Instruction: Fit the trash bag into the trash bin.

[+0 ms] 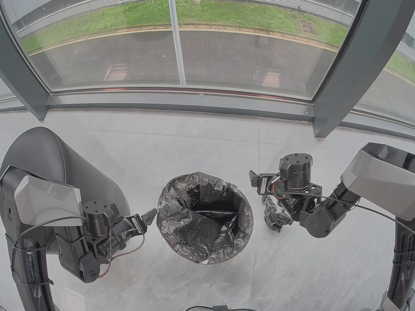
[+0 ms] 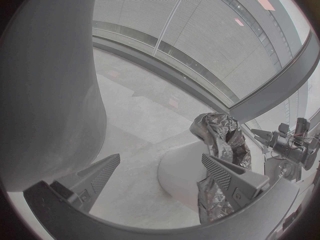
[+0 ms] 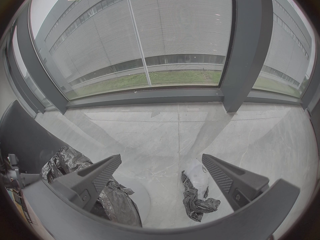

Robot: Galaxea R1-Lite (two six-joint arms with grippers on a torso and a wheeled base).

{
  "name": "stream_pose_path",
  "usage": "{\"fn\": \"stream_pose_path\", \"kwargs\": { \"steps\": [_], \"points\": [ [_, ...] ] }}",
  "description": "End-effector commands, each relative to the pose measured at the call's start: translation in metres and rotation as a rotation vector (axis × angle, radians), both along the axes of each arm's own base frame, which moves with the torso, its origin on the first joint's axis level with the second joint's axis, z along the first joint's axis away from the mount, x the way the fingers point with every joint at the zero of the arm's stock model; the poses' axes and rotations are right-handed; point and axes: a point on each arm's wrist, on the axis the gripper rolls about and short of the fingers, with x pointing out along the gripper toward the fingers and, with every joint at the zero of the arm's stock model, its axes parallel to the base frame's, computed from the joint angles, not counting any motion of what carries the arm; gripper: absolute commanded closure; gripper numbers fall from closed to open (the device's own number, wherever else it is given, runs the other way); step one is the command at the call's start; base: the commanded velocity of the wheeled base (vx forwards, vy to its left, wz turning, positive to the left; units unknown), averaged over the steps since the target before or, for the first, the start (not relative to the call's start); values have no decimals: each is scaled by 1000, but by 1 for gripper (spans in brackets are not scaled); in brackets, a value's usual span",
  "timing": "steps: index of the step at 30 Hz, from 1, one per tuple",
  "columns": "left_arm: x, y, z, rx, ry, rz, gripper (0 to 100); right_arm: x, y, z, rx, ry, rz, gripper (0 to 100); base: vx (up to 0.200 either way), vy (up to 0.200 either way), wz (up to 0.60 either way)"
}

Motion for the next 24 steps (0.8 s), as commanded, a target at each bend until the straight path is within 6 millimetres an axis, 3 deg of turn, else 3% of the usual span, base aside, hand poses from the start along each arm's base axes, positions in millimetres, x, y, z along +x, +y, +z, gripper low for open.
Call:
{"fn": "stream_pose_path", "kwargs": {
  "steps": [1, 13, 24],
  "points": [
    [-15, -4, 26, -21, -48, -25, 0, 0, 0, -1, 0, 1, 1, 0, 0, 0, 0],
    [-16, -18, 13, -40, -5, -64, 0, 0, 0, -1, -1, 2, 1, 0, 0, 0, 0],
    [2, -20, -16, -28, 33, -51, 0, 0, 0, -1, 0, 1, 1, 0, 0, 0, 0]
  ]
}}
